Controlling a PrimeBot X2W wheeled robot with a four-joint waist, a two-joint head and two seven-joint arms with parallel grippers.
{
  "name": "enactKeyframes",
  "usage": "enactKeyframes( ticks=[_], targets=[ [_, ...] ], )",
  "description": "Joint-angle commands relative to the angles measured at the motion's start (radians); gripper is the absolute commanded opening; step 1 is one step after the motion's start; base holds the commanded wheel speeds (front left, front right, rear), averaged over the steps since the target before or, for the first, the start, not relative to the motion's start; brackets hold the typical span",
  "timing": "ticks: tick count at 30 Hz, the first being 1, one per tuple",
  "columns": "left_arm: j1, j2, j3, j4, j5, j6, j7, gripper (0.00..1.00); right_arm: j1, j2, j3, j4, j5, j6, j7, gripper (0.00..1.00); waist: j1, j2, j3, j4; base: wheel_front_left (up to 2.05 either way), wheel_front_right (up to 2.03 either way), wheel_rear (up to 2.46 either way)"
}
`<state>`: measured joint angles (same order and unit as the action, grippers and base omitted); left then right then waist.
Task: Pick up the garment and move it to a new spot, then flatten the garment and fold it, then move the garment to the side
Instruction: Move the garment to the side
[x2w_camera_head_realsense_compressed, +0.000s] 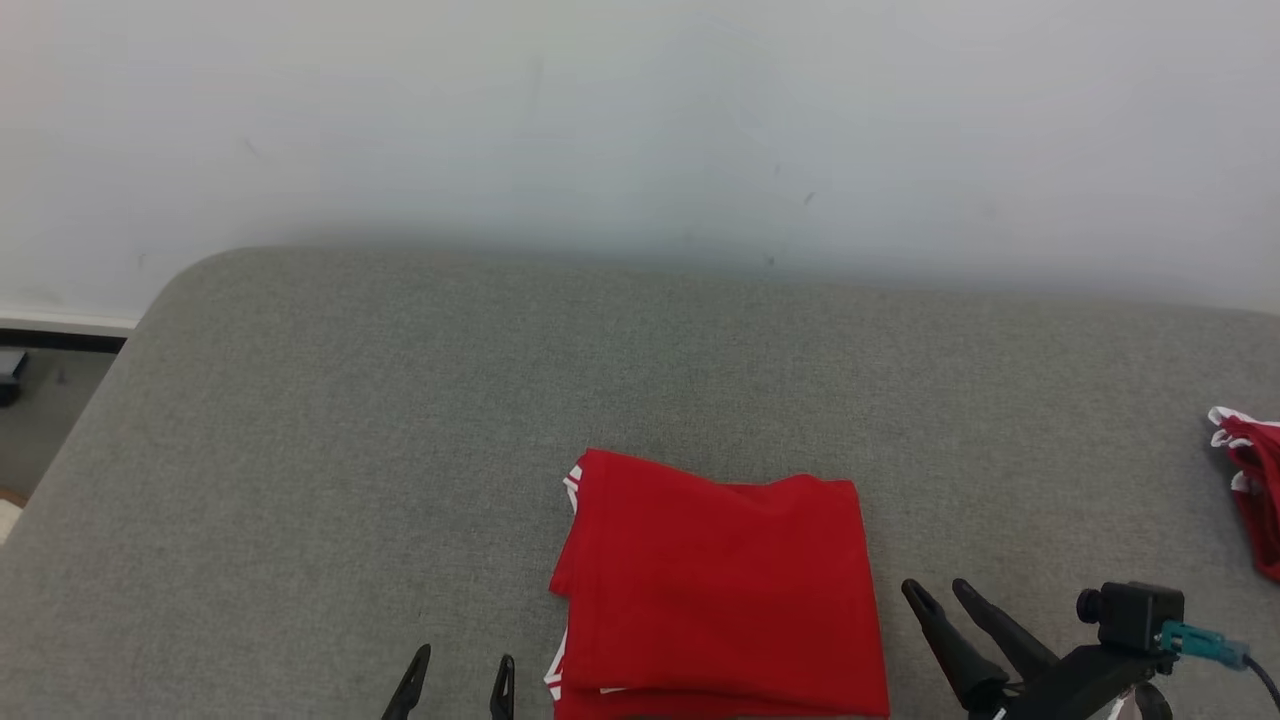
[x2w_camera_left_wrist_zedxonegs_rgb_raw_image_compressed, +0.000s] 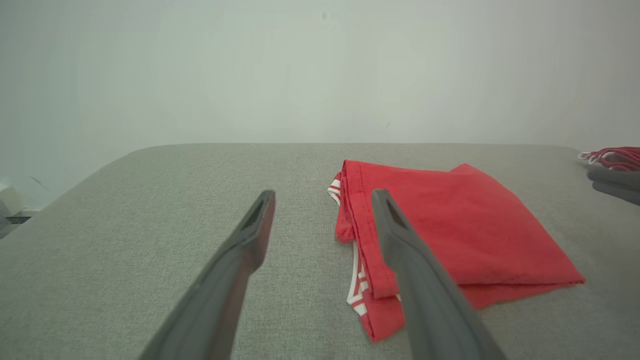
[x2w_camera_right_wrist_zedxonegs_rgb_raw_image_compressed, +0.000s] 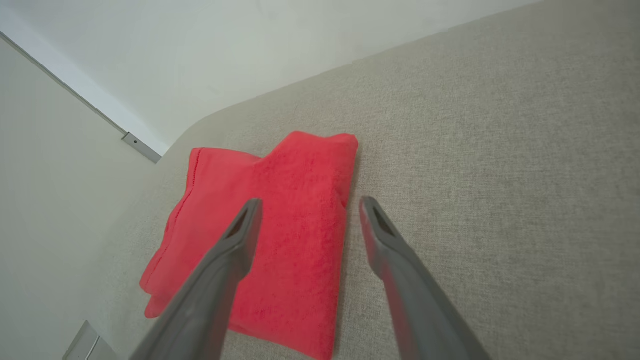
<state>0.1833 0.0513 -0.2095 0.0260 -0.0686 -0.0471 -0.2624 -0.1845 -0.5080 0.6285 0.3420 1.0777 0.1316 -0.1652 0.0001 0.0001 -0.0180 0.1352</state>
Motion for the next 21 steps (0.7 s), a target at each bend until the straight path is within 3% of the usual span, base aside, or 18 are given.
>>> enactKeyframes(
  ticks=[1,5,21],
  targets=[
    [-0.013,-0.002,0.001,-0.001,0.004,0.002,-0.003,1.00,-0.016,-0.011,0.012,0.002,0.018,-0.003,0.007,1.00,-0.0001,-0.0001,0.020,0.017,0.00,0.00,0.00],
    [-0.035,-0.002,-0.007,-0.007,0.005,0.001,-0.003,1.00,-0.076,-0.049,0.070,0.012,0.097,-0.003,0.031,1.00,-0.0001,-0.0001,0.060,0.031,0.00,0.00,0.00],
    [-0.108,-0.002,-0.039,0.003,-0.009,0.019,-0.003,1.00,-0.206,-0.094,0.229,0.060,0.292,-0.003,0.099,1.00,-0.0001,-0.0001,0.154,0.052,0.00,0.00,0.00]
  ],
)
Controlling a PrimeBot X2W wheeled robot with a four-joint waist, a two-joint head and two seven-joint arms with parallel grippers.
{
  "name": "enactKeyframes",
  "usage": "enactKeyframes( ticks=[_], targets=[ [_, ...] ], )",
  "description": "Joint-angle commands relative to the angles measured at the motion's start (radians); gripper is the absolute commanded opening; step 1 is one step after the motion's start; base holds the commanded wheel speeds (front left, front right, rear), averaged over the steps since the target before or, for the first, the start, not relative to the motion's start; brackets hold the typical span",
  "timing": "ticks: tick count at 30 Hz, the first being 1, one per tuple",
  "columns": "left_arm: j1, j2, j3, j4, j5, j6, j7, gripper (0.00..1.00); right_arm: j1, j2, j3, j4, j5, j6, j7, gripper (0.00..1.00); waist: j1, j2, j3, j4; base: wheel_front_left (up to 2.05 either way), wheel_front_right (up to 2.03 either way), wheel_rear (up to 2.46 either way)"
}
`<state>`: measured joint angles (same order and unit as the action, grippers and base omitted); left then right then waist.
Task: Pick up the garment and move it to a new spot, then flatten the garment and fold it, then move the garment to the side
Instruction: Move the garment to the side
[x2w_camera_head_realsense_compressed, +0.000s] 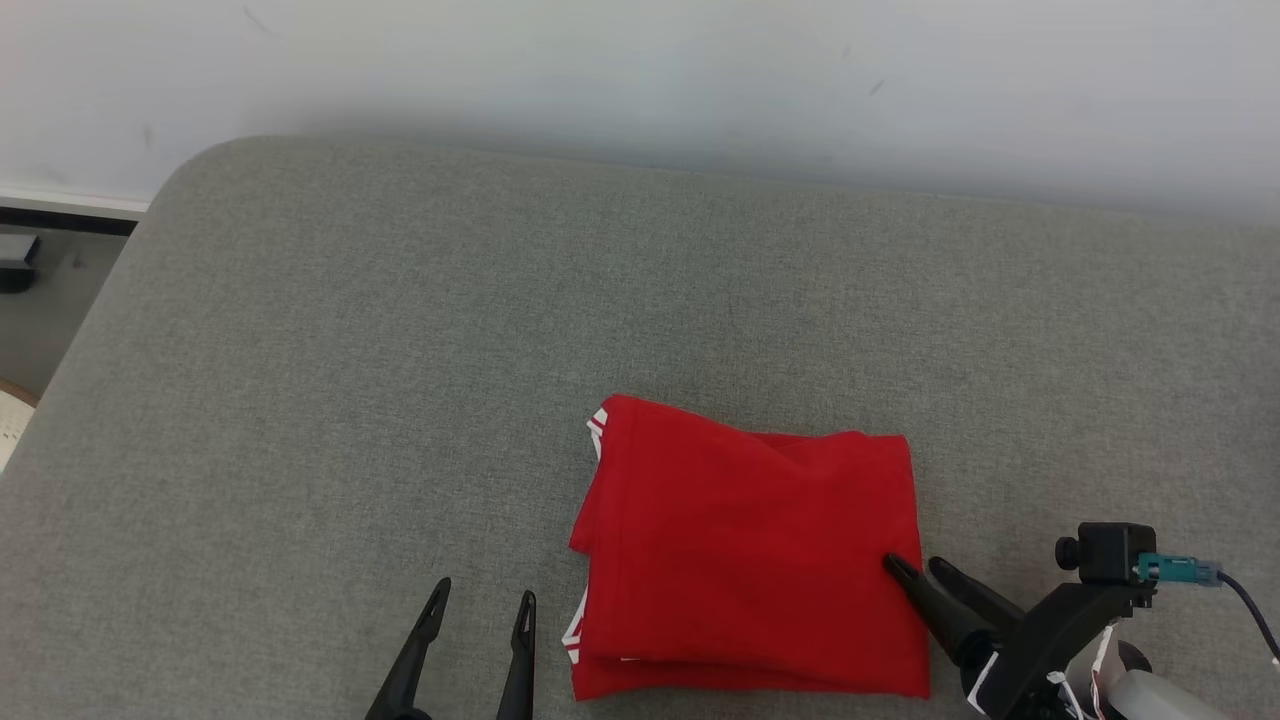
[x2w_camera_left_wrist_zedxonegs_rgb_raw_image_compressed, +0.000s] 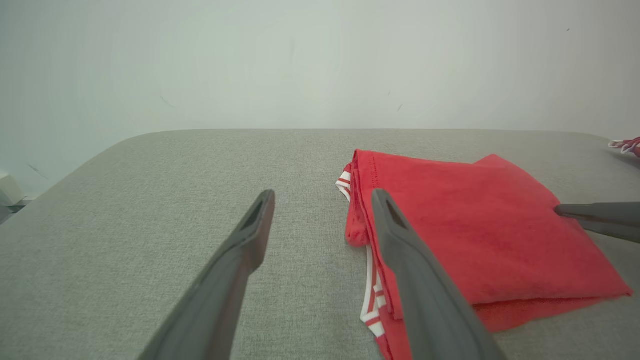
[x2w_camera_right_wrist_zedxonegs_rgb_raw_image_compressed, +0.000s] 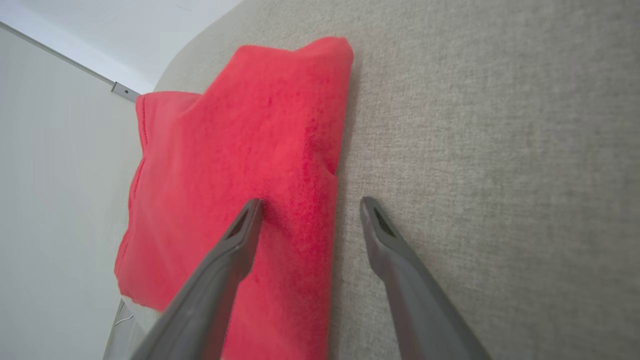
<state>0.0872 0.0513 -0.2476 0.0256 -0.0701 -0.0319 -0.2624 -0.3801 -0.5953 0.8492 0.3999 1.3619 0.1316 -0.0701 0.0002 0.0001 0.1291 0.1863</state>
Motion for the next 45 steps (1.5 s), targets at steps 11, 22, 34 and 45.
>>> enactKeyframes(
  ticks=[11,22,34,45],
  targets=[
    [-0.029,-0.002,-0.012,0.012,-0.013,0.007,-0.003,1.00,-0.038,-0.023,0.077,-0.005,0.064,-0.003,-0.004,0.00,-0.0002,-0.0001,0.014,0.001,0.00,0.00,0.00],
    [-0.024,-0.002,-0.004,0.008,-0.007,0.009,-0.003,1.00,-0.081,-0.055,0.124,-0.026,0.061,-0.003,-0.070,0.00,-0.0002,-0.0001,0.015,-0.038,0.00,0.00,0.00],
    [-0.044,-0.002,0.014,0.002,0.020,-0.009,-0.003,1.00,-0.134,-0.083,0.138,-0.043,0.044,-0.003,-0.170,0.00,-0.0002,-0.0001,0.042,-0.186,0.00,0.00,0.00],
    [-0.073,0.018,0.022,0.012,0.043,-0.030,-0.003,1.00,-0.151,-0.072,0.078,-0.044,-0.007,-0.003,-0.196,0.00,-0.0002,-0.0001,0.078,-0.352,0.00,0.00,0.00]
  ],
)
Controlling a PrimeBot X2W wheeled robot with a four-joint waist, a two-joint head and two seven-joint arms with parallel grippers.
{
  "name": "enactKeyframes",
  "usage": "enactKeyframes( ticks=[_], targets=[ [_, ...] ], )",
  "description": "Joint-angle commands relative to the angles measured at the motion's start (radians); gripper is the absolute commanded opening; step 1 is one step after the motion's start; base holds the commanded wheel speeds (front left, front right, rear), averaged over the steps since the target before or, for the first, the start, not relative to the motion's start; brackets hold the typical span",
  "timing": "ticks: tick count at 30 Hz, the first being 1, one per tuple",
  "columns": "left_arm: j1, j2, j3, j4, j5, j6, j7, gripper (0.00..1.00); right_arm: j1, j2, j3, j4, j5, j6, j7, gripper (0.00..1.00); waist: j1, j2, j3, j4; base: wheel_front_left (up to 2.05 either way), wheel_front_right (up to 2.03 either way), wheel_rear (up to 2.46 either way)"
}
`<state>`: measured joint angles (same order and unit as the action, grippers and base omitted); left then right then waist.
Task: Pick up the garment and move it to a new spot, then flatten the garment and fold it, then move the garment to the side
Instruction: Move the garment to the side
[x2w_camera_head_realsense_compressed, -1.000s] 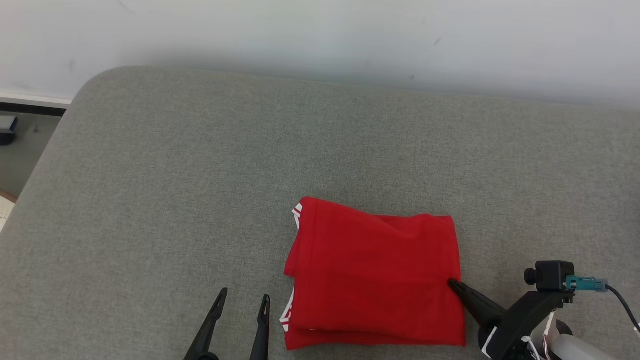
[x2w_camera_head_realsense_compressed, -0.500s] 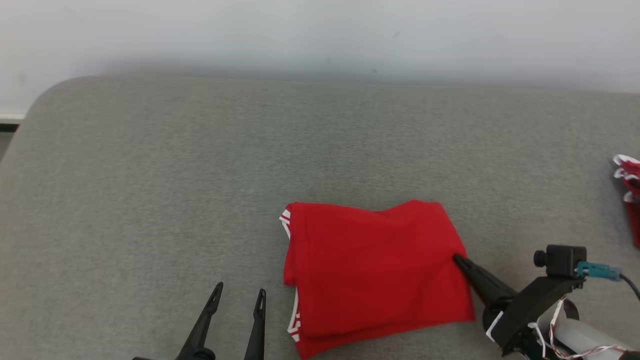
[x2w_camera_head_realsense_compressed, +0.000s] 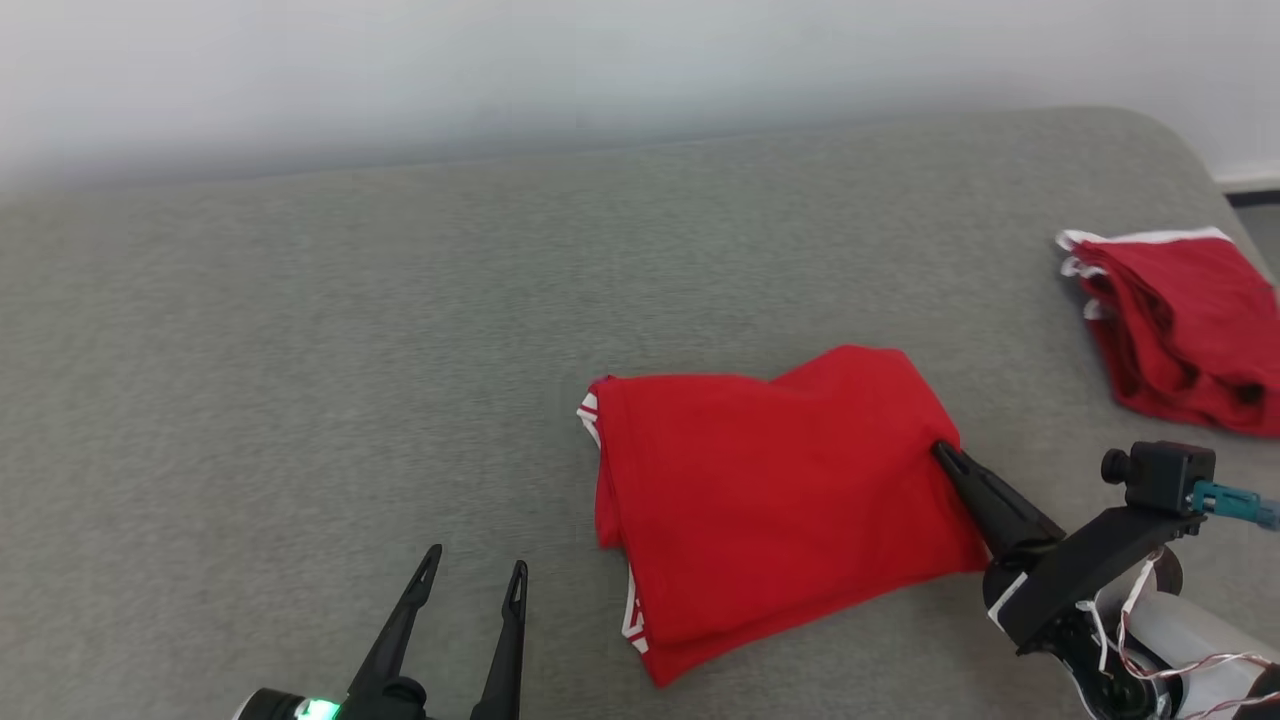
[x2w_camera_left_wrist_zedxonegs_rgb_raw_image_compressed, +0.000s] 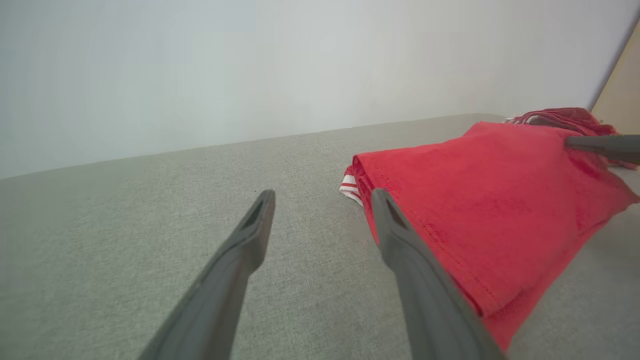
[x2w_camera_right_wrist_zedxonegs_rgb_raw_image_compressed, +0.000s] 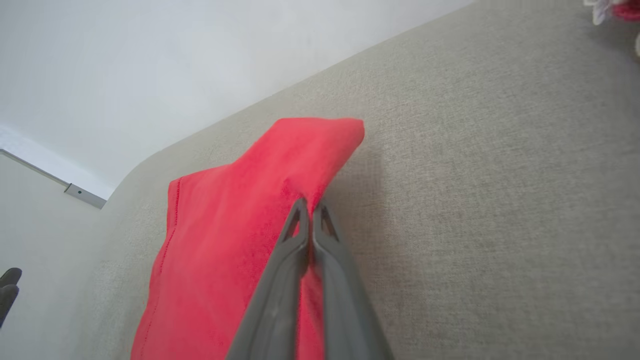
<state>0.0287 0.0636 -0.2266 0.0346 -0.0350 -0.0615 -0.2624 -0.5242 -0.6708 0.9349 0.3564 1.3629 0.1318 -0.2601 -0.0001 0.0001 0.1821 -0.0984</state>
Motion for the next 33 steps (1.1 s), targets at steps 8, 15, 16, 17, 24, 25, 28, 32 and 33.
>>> enactKeyframes(
  ticks=[8,15,16,17,24,25,28,32,33],
  targets=[
    [-0.034,0.023,-0.003,0.008,0.021,-0.009,-0.003,1.00,0.017,0.021,-0.053,-0.007,-0.042,-0.003,-0.006,0.00,0.0001,-0.0001,0.051,-0.155,0.00,0.00,0.00],
    [-0.052,0.041,-0.011,0.007,0.029,-0.017,-0.003,1.00,0.016,0.030,-0.071,-0.018,-0.066,-0.003,-0.006,0.00,0.0001,-0.0001,0.075,-0.215,0.00,0.00,0.00],
    [-0.055,0.043,-0.013,0.008,0.030,-0.015,-0.003,1.00,0.013,0.030,-0.073,-0.018,-0.069,-0.003,-0.006,0.00,0.0001,-0.0001,0.078,-0.220,0.00,0.00,0.00],
    [-0.058,0.045,-0.014,0.008,0.030,-0.016,-0.003,1.00,0.007,0.029,-0.074,-0.019,-0.074,-0.003,-0.006,0.00,0.0001,-0.0001,0.082,-0.224,0.00,0.00,0.00],
    [-0.096,0.055,-0.037,0.004,0.037,-0.025,-0.003,1.00,-0.069,-0.003,-0.063,-0.023,-0.095,-0.003,-0.006,0.00,0.0001,-0.0001,0.125,-0.217,0.00,0.00,0.00],
    [-0.104,0.056,-0.041,0.002,0.039,-0.025,-0.003,1.00,-0.085,-0.013,-0.062,-0.024,-0.096,-0.003,-0.006,0.00,0.0001,-0.0001,0.135,-0.212,0.00,0.00,0.00],
    [-0.126,0.060,-0.052,-0.003,0.043,-0.030,-0.003,1.00,-0.137,-0.042,-0.054,-0.027,-0.095,-0.003,-0.006,0.00,0.0001,-0.0001,0.162,-0.195,0.00,0.00,0.00],
    [-0.156,0.061,-0.062,-0.014,0.044,-0.031,-0.003,1.00,-0.210,-0.108,-0.049,-0.038,-0.091,-0.003,-0.006,0.00,0.0001,-0.0001,0.206,-0.173,0.00,0.00,0.00],
    [-0.163,0.062,-0.063,-0.018,0.045,-0.031,-0.003,1.00,-0.226,-0.125,-0.051,-0.042,-0.088,-0.003,-0.006,0.00,0.0001,-0.0001,0.216,-0.168,0.00,0.00,0.00]
  ],
)
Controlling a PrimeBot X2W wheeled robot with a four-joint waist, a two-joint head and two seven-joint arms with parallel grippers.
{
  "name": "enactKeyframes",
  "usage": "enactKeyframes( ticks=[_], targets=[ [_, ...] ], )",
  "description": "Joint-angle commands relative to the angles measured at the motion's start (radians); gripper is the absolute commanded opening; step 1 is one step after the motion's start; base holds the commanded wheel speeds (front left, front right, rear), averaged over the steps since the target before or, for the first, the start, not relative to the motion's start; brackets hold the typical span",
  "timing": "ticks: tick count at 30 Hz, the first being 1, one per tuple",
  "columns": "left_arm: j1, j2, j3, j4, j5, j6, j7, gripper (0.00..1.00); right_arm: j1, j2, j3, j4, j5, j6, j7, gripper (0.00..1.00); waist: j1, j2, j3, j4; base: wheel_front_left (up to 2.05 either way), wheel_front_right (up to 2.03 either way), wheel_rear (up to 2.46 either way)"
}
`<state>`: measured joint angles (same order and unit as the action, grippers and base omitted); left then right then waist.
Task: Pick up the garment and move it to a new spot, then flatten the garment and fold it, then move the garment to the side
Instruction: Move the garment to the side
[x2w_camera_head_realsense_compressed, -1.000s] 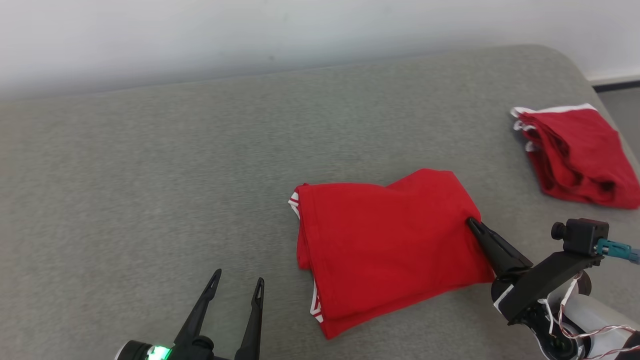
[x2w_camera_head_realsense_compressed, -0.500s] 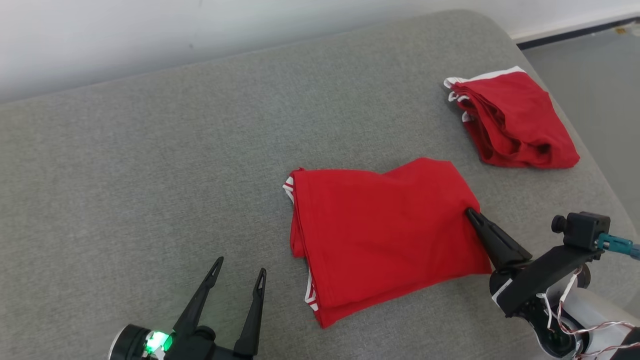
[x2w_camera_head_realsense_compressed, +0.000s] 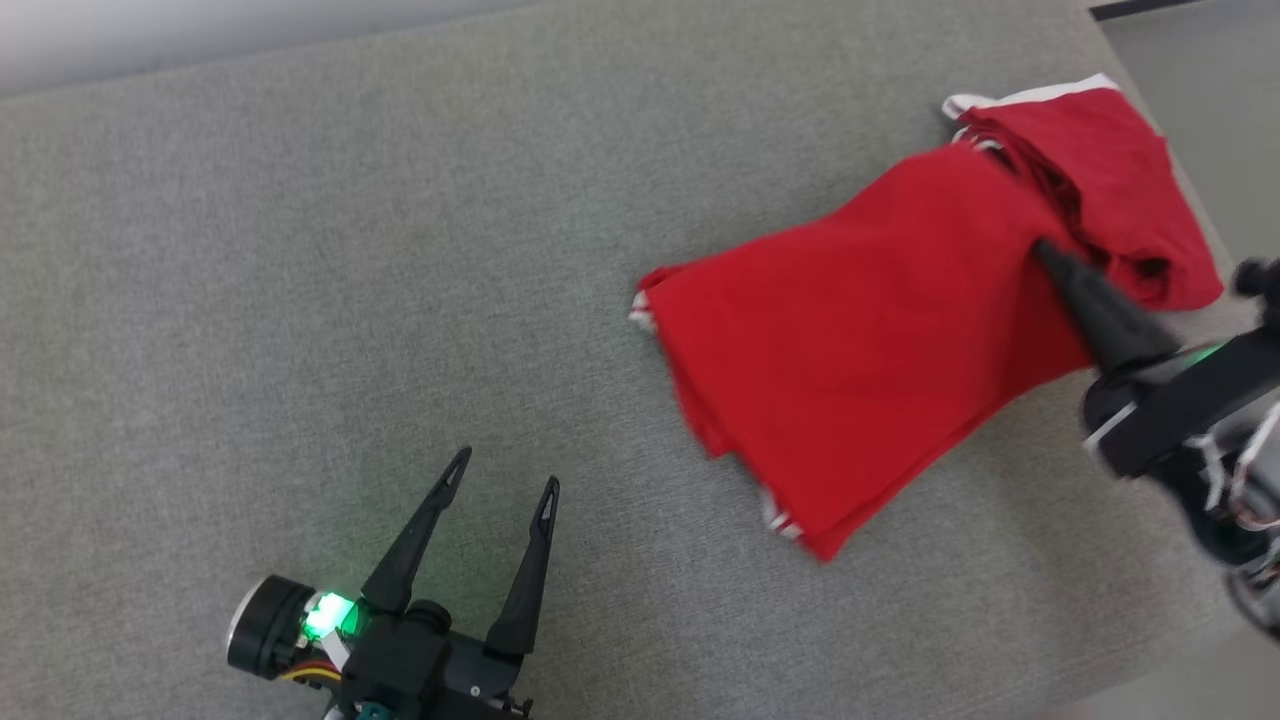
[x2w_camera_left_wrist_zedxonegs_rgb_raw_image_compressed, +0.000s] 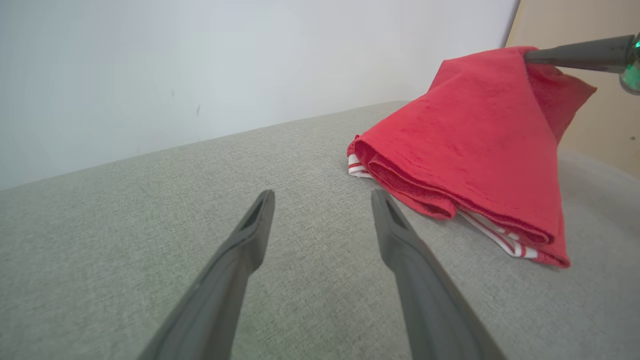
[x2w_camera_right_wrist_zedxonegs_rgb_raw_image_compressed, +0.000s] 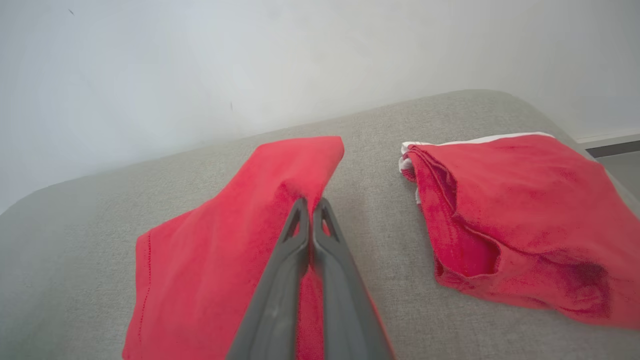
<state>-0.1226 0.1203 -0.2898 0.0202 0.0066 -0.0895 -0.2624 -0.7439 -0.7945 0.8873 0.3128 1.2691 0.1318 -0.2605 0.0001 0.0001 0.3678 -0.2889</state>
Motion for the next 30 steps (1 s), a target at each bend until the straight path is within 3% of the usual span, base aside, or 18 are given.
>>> enactKeyframes(
  ticks=[1,13,21,25,30],
  targets=[
    [-0.017,0.006,0.000,-0.008,0.004,-0.002,-0.003,1.00,-0.022,-0.023,-0.007,-0.005,0.010,-0.003,-0.006,0.00,-0.0001,-0.0001,0.042,0.026,0.00,0.00,0.00],
    [-0.080,0.018,-0.007,-0.025,-0.002,0.002,-0.003,1.00,-0.115,-0.250,-0.087,-0.025,0.056,-0.003,-0.005,0.00,-0.0001,-0.0001,0.143,0.045,0.00,0.00,0.00],
    [-0.114,0.034,-0.015,-0.029,0.004,-0.001,-0.003,1.00,-0.090,-0.349,-0.154,0.018,0.108,-0.003,-0.005,0.00,-0.0001,-0.0001,0.192,0.057,0.00,0.00,0.00],
    [-0.134,0.044,-0.019,-0.024,0.003,-0.001,-0.003,1.00,-0.069,-0.368,-0.158,0.092,0.117,-0.003,-0.004,0.00,-0.0001,-0.0001,0.210,0.066,0.00,0.00,0.00],
    [-0.150,0.052,-0.027,-0.018,0.007,-0.001,-0.003,1.00,-0.106,-0.326,-0.146,0.233,0.071,-0.003,0.013,0.00,-0.0001,-0.0001,0.222,0.079,0.00,0.00,0.00]
  ],
)
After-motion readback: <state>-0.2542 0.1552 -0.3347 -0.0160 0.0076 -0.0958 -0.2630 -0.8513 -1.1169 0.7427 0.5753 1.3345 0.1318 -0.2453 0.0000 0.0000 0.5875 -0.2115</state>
